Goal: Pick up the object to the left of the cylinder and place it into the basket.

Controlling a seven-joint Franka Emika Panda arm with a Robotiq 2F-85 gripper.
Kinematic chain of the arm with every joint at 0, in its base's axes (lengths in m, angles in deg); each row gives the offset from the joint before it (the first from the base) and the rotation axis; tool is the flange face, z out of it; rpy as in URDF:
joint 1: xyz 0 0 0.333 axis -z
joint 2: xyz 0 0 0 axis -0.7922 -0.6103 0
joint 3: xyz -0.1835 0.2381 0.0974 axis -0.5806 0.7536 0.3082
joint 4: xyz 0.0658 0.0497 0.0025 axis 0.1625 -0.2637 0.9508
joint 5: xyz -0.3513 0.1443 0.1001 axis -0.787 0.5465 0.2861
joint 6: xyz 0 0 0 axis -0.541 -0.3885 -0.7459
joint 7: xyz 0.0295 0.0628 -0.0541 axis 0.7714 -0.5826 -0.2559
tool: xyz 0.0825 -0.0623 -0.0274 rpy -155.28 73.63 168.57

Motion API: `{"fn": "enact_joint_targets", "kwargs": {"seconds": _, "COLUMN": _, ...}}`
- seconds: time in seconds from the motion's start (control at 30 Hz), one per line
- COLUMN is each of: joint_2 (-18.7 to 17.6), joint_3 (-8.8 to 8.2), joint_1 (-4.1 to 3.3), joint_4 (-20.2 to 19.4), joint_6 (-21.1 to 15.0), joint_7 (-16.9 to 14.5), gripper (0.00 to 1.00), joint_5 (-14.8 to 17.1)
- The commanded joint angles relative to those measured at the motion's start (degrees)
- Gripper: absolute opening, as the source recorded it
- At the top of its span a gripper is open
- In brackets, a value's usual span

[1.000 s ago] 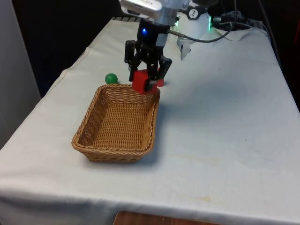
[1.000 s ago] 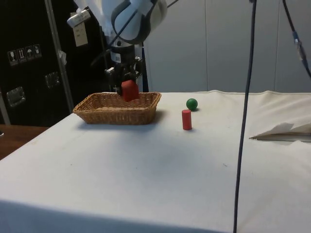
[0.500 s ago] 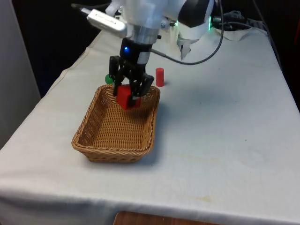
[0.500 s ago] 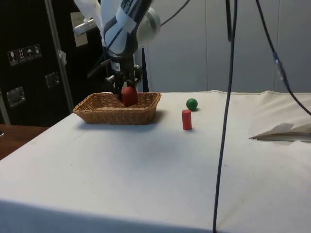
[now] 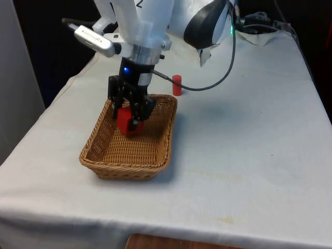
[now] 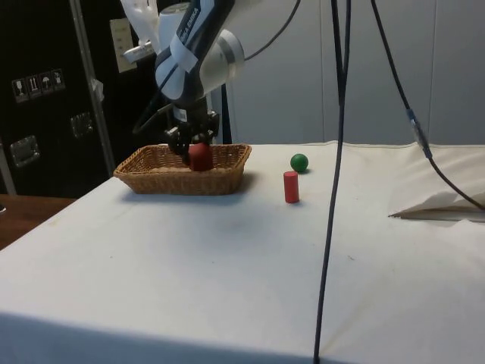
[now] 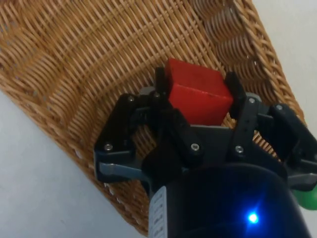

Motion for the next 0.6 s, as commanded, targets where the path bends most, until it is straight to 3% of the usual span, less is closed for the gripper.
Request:
{"fn": "enact_joint_targets", "kwargs": {"seconds": 0.0, "joint_2": 0.23, "joint_3": 0.29, "joint_1": 0.17, "joint_4": 0.11, "joint_6": 0.29, "joint_7": -0.23, "gripper": 0.09, "joint_5": 0.17}}
{"fn": "enact_joint_targets", "kwargs": {"seconds": 0.1, "joint_2": 0.06, "joint_3": 0.17, "joint_1": 0.11, "joint_4": 0.17, "joint_6": 0.17, "joint_7": -0.17, "gripper": 0.09, "joint_5": 0.17}}
{"fn": "enact_joint_targets", "kwargs": {"seconds": 0.27, "joint_2": -0.06, "joint_3": -0.06, "joint_1": -0.11, "joint_4": 0.06, "joint_6": 0.00, "joint_7": 0.00, "gripper": 0.54, "joint_5": 0.06}}
{"fn": "enact_joint_targets", "kwargs": {"seconds": 0.3, "joint_2": -0.17, "joint_3": 0.06, "joint_1": 0.11, "joint_4": 0.23, "joint_6": 0.11, "joint_7": -0.06, "gripper": 0.54, "joint_5": 0.11}}
{"fn": "enact_joint_targets", "kwargs": {"seconds": 0.4, "joint_2": -0.17, "joint_3": 0.06, "joint_1": 0.06, "joint_4": 0.23, "joint_6": 0.06, "joint_7": -0.06, "gripper": 0.83, "joint_5": 0.11}}
{"fn": "enact_joint_targets", "kwargs": {"seconds": 0.43, "joint_2": -0.23, "joint_3": 0.06, "joint_1": 0.06, "joint_4": 0.23, "joint_6": 0.06, "joint_7": -0.06, "gripper": 0.99, "joint_5": 0.11}}
{"fn": "enact_joint_targets", "kwargs": {"seconds": 0.57, "joint_2": -0.23, "joint_3": 0.00, "joint_1": 0.06, "joint_4": 0.23, "joint_6": 0.06, "joint_7": -0.06, "gripper": 1.00, "joint_5": 0.11}}
